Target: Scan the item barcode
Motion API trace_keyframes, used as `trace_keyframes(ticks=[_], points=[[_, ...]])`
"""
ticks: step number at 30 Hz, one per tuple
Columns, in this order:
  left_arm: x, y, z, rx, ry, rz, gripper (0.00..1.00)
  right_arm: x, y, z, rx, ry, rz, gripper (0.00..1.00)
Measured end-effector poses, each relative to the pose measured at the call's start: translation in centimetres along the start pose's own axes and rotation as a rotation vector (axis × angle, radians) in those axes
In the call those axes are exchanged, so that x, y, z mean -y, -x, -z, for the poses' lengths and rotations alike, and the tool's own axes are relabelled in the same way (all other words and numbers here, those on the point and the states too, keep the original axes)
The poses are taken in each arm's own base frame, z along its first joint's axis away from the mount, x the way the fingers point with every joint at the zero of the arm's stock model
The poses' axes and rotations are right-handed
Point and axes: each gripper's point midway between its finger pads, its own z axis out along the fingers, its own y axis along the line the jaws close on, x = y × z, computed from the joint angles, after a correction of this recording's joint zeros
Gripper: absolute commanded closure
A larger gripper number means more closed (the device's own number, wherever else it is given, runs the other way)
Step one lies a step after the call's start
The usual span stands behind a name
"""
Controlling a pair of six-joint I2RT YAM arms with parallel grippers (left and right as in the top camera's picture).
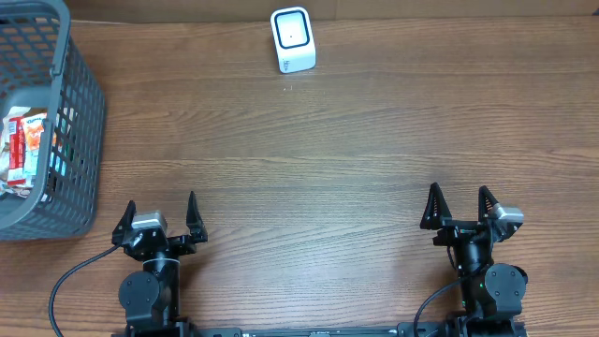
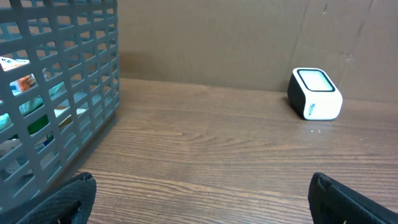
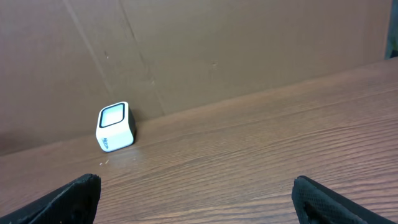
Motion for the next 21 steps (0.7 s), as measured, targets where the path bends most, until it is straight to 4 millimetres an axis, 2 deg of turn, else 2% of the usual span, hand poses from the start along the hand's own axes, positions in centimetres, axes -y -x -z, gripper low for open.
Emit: trace_keyframes(ticks=[5,9,12,14,17,21], points=[[0.7,0.9,1.0,-0.066,-0.034,0.013,0.0,0.0,0.0,0.0,0.0,0.0,0.0,0.0],[1.4,5.5,3.7,-0.061,-0.057,0.039,0.0,0.0,-0.1,0.0,-0.003,-0.001,0.0,0.0],[2.3,10.3,6.8,-0.025,-0.095,0.047,0.0,0.0,-0.1,0.0,-0.004,-0.002,0.0,0.0],[2.9,12.7,8.8,-0.023,-0.119,0.054,0.0,0.0,-0.1,0.0,-0.005,-0.001,0.0,0.0],[3.6,14.8,11.2,-0.113,-0.144,0.065,0.0,0.0,-0.1,0.0,-0.004,-0.001,0.0,0.0],[4.4,18.0,13.3,-0.235,-0.168,0.081,0.0,0.0,-0.1,0.0,-0.004,-0.001,0.0,0.0]])
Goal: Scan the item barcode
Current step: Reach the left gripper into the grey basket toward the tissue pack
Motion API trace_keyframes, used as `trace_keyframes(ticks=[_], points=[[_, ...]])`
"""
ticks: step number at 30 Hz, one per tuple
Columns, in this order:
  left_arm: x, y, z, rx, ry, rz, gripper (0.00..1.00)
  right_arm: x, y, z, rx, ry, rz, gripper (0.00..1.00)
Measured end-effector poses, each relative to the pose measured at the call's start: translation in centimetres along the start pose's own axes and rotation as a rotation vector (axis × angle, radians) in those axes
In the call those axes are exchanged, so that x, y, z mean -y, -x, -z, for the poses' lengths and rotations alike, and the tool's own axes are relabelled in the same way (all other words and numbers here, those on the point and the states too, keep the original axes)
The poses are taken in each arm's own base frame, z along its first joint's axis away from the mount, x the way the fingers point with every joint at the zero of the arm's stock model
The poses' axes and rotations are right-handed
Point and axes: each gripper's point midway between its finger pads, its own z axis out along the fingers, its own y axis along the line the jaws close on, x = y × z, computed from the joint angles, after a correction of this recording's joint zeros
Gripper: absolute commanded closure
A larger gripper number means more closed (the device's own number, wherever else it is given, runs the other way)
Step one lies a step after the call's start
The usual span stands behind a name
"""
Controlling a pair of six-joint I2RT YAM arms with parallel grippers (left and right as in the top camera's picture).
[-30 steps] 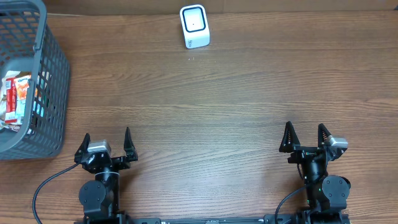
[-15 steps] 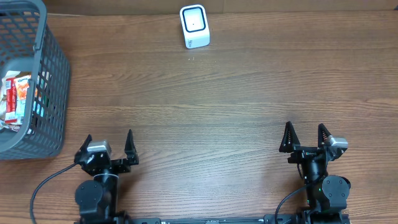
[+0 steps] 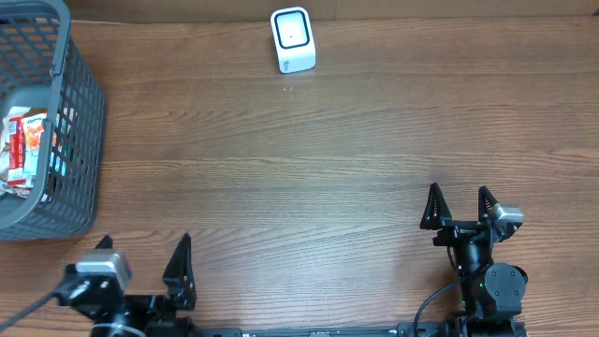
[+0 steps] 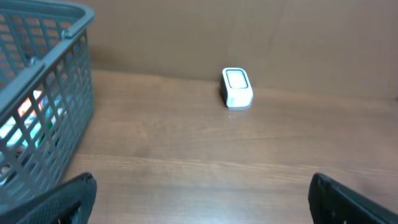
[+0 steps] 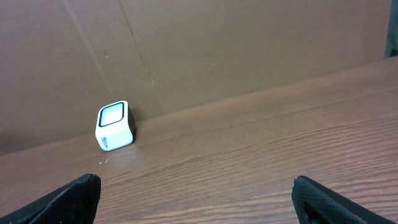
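The white barcode scanner (image 3: 292,39) stands at the table's far edge, its window facing up; it also shows in the left wrist view (image 4: 237,87) and the right wrist view (image 5: 115,126). Packaged items (image 3: 23,150) lie inside the grey basket (image 3: 80,103) at the far left, seen through the mesh in the left wrist view (image 4: 28,115). My left gripper (image 3: 142,247) is open and holds nothing, low at the near left edge, well short of the basket. At the near right, my right gripper (image 3: 459,195) is also open with nothing between its fingers.
A brown cardboard wall (image 5: 236,43) runs behind the far table edge. The basket's tall mesh wall (image 4: 56,93) rises to the left of my left gripper. Bare wooden tabletop (image 3: 309,168) lies between both grippers and the scanner.
My left gripper has shifted left and toward the near edge, and its view now takes in more of the table with the scanner smaller. The right arm, scanner and basket are unchanged.
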Motion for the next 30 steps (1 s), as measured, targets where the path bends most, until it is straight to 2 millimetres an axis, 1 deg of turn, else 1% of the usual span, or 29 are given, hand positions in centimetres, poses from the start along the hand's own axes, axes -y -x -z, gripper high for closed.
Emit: trace_keyframes(ticks=[4,7,9,10,13,15,17,19,21,22,24,26,30], points=[[1.1,2.6,2.1,-0.143,-0.001,0.027,0.0,0.0,0.0,0.0,0.0,0.0,0.0,0.0],[1.7,5.1,3.0,-0.234,-0.003,0.024,0.0,0.0,0.0,0.0,-0.001,-0.001,0.0,0.0],[2.1,7.2,2.9,-0.266,-0.008,0.015,0.0,0.0,0.0,0.0,0.001,0.0,0.0,0.0],[2.2,8.3,2.5,-0.278,-0.01,0.01,0.0,0.0,0.0,0.0,0.0,0.0,0.0,0.0],[2.4,11.3,0.0,-0.285,-0.028,0.002,0.0,0.0,0.0,0.0,0.0,0.0,0.0,0.0],[2.2,12.9,-2.6,-0.294,-0.034,0.003,0.0,0.0,0.0,0.0,0.0,0.0,0.001,0.0],[1.7,13.6,-5.7,-0.32,-0.031,0.004,0.0,0.0,0.0,0.0,0.0,0.0,0.0,0.0],[1.1,14.0,-8.3,-0.336,-0.02,-0.003,0.0,0.0,0.0,0.0,0.0,0.0,0.0,0.0],[0.2,14.3,-10.7,-0.349,0.008,-0.009,0.0,0.0,0.0,0.0,0.0,0.0,0.0,0.0],[-0.4,14.3,-11.5,-0.354,0.03,-0.012,0.0,0.0,0.0,0.0,0.0,0.0,0.0,0.0],[-1.8,14.9,-12.9,-0.338,0.102,-0.029,0.0,0.0,0.0,0.0,0.0,0.0,0.0,0.0],[-3.5,16.0,-13.6,-0.3,0.195,-0.05,0.0,0.0,0.0,0.0,0.001,0.0,0.0,0.0],[-6.6,17.2,-13.5,-0.254,0.349,-0.062,0.0,0.0,0.0,0.0,0.0,-0.001,0.0,0.0]])
